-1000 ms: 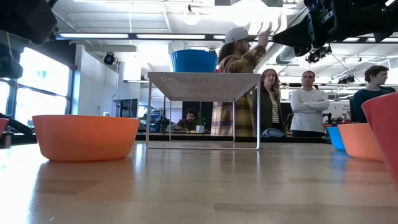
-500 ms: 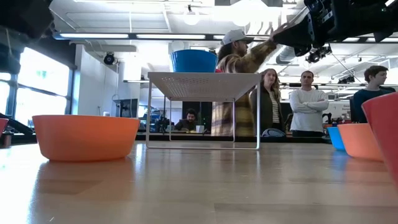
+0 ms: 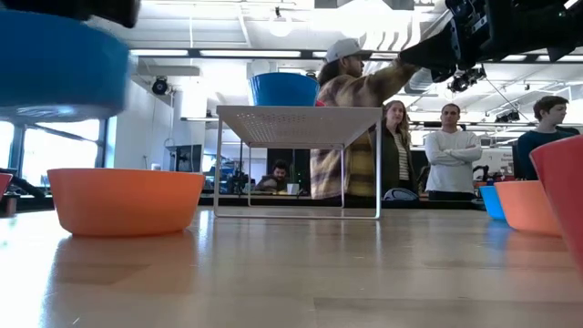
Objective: Pick & Place Mini bowls
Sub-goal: Stack the blue bowl on top of the other blue bowl on the shelf
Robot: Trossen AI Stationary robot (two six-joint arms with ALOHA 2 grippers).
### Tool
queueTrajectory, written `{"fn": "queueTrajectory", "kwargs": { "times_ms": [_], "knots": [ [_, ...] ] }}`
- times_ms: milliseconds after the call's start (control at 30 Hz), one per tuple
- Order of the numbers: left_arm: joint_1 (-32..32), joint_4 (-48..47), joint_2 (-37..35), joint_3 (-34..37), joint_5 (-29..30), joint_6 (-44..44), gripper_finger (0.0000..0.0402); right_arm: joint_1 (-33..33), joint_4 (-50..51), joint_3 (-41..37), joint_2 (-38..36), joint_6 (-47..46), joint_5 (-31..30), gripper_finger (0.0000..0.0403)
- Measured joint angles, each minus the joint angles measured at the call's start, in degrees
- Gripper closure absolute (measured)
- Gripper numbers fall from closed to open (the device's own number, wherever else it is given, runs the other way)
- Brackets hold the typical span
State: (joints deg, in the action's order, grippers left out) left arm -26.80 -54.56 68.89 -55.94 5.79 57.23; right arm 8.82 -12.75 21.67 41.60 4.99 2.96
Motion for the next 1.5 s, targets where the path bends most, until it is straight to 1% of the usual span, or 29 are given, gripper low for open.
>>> {"fn": "queueTrajectory", "kwargs": {
  "times_ms": [100,233,467,533,633,767,833,1033,1100,1233,1333,1433,1500],
  "knots": [
    [5.3,-1.5,-2.9,0.0,2.1,-1.6,0.0400,0.0,0.0,0.0,0.0,0.0,0.0,0.0402],
    [12.3,-1.4,-7.5,0.0,2.0,-4.8,0.0401,0.0,0.0,0.0,0.0,-0.2,0.0,0.0401],
    [24.7,-1.3,-15.4,-0.8,-3.1,-7.6,0.0401,0.0,0.1,0.0,0.0,-1.8,0.0,0.0401],
    [27.9,-1.7,-16.0,-2.6,-4.5,-9.5,0.0401,0.0,0.2,0.0,0.0,-2.0,0.0,0.0401],
    [32.7,-3.4,-15.2,-7.3,-6.3,-13.0,0.0401,0.0,0.5,0.0,0.0,-2.4,0.0,0.0402],
    [39.2,-7.7,-9.8,-15.1,-9.9,-17.5,0.0401,0.0,0.5,0.0,0.0,-2.6,0.0,0.0401],
    [42.6,-10.7,-6.7,-19.2,-12.6,-20.0,0.0401,0.0,0.5,0.0,0.0,-2.6,-0.2,0.0402],
    [51.9,-14.7,3.4,-33.1,-20.2,-27.1,0.0401,0.0,0.9,0.0,0.0,-2.6,-1.0,0.0402],
    [54.1,-17.9,7.1,-37.8,-21.1,-29.5,0.0401,0.0,0.9,0.0,0.1,-2.6,-1.0,0.0402],
    [56.6,-21.8,14.5,-47.2,-22.7,-33.0,0.0401,0.0,0.9,0.0,0.7,-2.6,-1.0,0.0401],
    [56.5,-23.4,19.4,-53.1,-24.3,-34.3,0.0401,0.0,1.0,0.0,0.8,-2.6,-1.0,0.0402],
    [56.4,-25.7,23.4,-57.5,-25.2,-34.9,0.0401,0.0,1.0,0.0,0.8,-2.6,-1.0,0.0401],
    [56.4,-26.3,25.4,-59.0,-25.5,-34.9,0.0401,0.0,1.0,0.0,0.8,-2.6,-1.0,0.0401]
  ]
}}
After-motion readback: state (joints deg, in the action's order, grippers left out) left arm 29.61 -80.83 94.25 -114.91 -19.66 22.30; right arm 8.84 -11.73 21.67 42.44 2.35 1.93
